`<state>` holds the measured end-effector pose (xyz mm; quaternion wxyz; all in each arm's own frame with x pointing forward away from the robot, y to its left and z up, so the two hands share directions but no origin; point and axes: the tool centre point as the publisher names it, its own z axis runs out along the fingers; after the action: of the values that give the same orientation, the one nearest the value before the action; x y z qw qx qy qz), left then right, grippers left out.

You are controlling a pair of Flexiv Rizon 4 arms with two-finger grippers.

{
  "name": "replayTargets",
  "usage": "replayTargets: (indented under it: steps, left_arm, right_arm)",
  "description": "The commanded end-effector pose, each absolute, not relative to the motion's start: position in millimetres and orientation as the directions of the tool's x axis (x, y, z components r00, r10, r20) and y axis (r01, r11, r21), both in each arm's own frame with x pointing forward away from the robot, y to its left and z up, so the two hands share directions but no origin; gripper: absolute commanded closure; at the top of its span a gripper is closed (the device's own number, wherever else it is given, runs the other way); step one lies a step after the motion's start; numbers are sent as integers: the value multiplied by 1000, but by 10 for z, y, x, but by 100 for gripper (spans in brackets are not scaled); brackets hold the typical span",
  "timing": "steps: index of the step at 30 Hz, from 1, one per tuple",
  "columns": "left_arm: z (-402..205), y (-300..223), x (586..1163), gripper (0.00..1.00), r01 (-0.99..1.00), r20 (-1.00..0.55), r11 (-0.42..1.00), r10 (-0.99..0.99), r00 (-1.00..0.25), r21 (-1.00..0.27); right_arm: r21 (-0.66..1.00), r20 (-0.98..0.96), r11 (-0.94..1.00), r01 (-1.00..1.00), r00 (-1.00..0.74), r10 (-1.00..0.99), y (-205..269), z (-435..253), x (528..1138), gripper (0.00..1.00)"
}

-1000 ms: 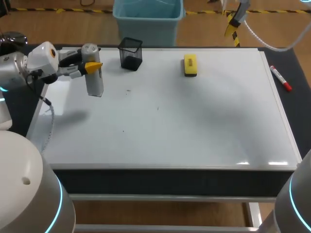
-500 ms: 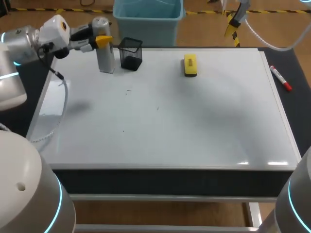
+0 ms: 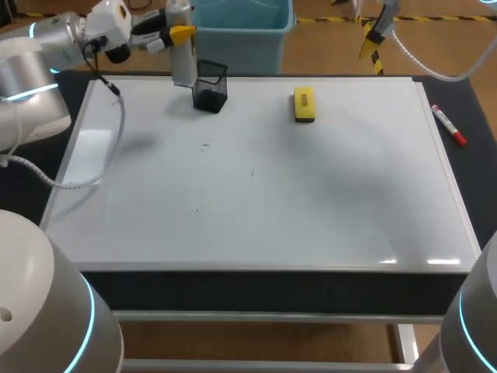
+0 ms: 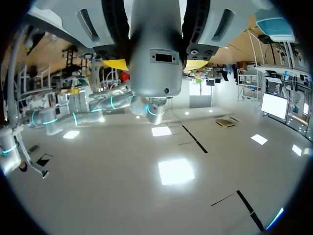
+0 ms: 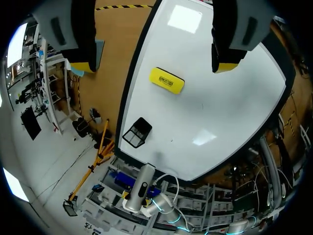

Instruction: Pick up the inspection probe, press it on each red-marked spot on the whiteboard one by one, put down the probe, pick up the eraser, and wipe off all the red marks.

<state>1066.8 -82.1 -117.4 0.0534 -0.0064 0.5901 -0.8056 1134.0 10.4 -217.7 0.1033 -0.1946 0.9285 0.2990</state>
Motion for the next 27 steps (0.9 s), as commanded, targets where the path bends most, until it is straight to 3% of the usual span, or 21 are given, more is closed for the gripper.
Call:
replayTargets:
  steps: [1, 27]
  left_arm:
    - [-1235, -890, 11162, 100, 74, -116, -316, 115, -987, -946]
    - [-1555, -1084, 11711, 100, 15, -109, -332, 268, -957, -943]
  right_arm:
    - [512, -306, 747, -424, -903, -302, 101, -2170, 11336, 0]
    - [512, -306, 747, -424, -903, -302, 101, -2170, 11336, 0]
